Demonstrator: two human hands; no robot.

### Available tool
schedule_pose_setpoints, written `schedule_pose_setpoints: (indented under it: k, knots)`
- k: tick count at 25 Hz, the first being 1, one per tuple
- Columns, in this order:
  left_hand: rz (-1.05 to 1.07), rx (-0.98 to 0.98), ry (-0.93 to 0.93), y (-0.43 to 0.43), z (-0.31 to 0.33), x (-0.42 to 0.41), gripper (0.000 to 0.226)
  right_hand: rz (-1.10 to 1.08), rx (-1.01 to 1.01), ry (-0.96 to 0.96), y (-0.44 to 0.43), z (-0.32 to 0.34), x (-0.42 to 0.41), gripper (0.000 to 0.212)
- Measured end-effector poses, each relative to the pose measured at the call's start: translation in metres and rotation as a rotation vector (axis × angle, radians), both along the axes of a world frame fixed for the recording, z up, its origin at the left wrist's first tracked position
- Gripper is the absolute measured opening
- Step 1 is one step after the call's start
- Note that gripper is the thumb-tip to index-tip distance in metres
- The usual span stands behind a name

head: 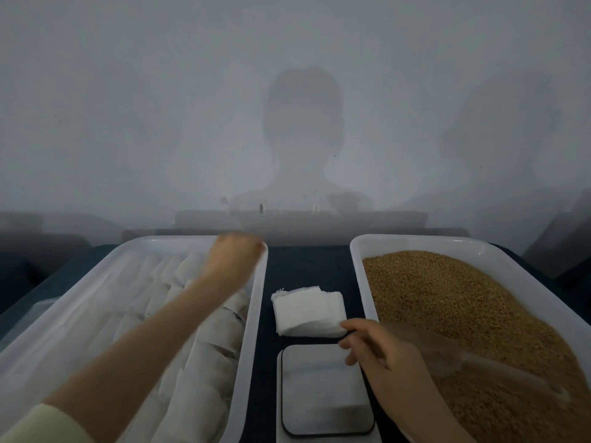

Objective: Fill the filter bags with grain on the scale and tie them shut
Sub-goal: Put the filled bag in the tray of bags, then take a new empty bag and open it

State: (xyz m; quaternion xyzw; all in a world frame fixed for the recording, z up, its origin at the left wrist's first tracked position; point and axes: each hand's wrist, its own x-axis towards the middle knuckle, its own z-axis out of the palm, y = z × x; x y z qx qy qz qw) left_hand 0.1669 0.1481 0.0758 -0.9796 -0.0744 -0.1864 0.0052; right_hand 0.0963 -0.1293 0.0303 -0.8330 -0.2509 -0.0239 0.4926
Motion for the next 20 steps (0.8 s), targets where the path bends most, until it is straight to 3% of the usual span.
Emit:
schedule_pose_setpoints:
  k: [2, 5, 8, 12, 15, 17, 20]
  knots:
    - [-0.173, 0.101, 0.236, -0.054, -0.009, -0.004, 0.019, -0.034, 0.034, 0.012, 0.0, 0.0, -0.001, 0.025]
    - [-0.111, 0.052, 0.591, -0.102, -0.034, -0.002, 0.025, -0.054, 0.053, 0.03, -0.001, 0.0, -0.002, 0.025]
    - [-0.045, 0.155, 0.79, -0.12, -0.054, -0.005, 0.028, -0.046, 0.06, 0.04, -0.001, 0.001, -0.003, 0.029]
    - [-0.049, 0.128, 0.704, -0.123, -0.047, -0.004, 0.014, -0.04, 0.078, 0.05, -0.002, 0.0, -0.003, 0.031]
    - [-0.04, 0.181, 0.693, -0.121, -0.049, -0.008, 0.024, -0.034, 0.093, 0.046, -0.003, -0.001, -0.002, 0.031]
    - [-0.02, 0.163, 0.584, -0.113, -0.049, -0.011, 0.025, -0.023, 0.1, 0.037, -0.004, -0.002, -0.002, 0.031]
    - [0.016, -0.157, 0.283, -0.094, -0.033, -0.02, 0.013, -0.018, 0.121, 0.045, -0.005, -0.003, 0.0, 0.03]
